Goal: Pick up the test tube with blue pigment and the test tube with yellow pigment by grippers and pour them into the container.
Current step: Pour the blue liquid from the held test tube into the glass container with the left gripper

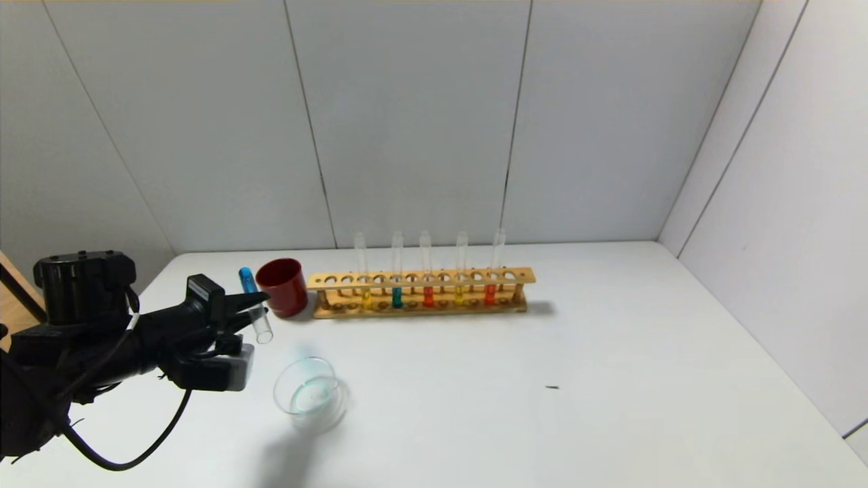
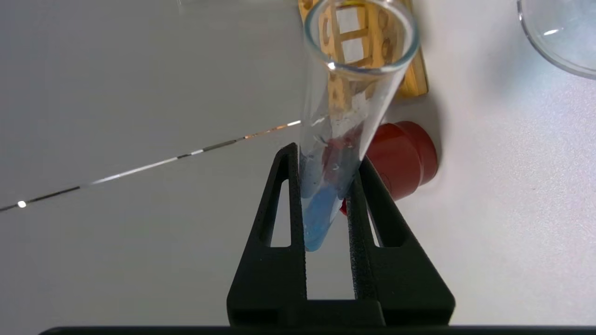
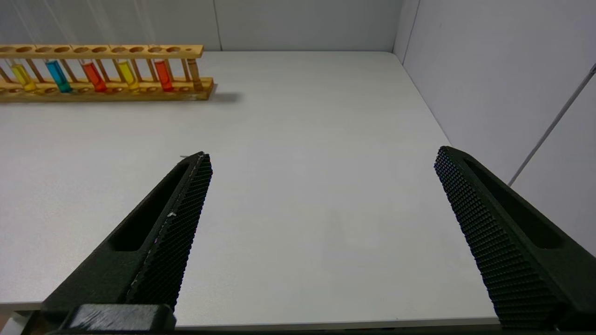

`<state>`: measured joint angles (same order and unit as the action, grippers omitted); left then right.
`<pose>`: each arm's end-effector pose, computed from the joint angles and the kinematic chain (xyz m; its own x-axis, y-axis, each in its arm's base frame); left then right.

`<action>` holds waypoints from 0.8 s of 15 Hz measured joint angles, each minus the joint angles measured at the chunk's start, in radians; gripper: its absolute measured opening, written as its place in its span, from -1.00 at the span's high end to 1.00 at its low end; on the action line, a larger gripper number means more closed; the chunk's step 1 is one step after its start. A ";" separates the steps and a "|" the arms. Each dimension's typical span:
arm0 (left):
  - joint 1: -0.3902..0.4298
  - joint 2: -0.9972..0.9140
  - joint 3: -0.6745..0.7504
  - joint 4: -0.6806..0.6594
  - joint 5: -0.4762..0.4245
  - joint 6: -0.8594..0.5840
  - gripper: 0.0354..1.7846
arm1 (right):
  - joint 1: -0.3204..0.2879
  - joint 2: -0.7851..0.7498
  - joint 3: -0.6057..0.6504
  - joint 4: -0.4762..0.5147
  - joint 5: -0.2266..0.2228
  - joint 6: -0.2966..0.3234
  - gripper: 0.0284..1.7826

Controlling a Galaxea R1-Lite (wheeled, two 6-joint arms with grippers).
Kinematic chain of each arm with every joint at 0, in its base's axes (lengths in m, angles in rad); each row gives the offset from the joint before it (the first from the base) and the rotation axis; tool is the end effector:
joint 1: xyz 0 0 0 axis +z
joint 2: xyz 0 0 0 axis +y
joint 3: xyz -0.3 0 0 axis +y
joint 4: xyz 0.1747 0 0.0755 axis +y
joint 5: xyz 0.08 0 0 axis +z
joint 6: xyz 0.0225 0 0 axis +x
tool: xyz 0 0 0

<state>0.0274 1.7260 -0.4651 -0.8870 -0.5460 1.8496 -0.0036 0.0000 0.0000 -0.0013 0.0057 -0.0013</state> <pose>0.2641 -0.0044 0.1168 0.8095 -0.4973 -0.3121 0.2245 -0.2291 0.9472 -0.0228 0.0002 0.0756 1.0000 0.0021 0.0013 -0.0021 1.0000 -0.0013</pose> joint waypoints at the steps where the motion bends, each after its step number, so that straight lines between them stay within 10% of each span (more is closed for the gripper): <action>1: 0.000 0.000 -0.001 0.000 -0.005 0.018 0.69 | 0.000 0.000 0.000 0.000 0.000 0.000 -0.96; 12: -0.006 0.026 -0.014 -0.005 -0.001 0.120 0.69 | 0.001 0.000 0.000 0.000 0.000 0.000 -0.96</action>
<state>0.0215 1.7515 -0.4796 -0.8923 -0.5474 1.9694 -0.0028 0.0000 0.0000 -0.0013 0.0057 -0.0013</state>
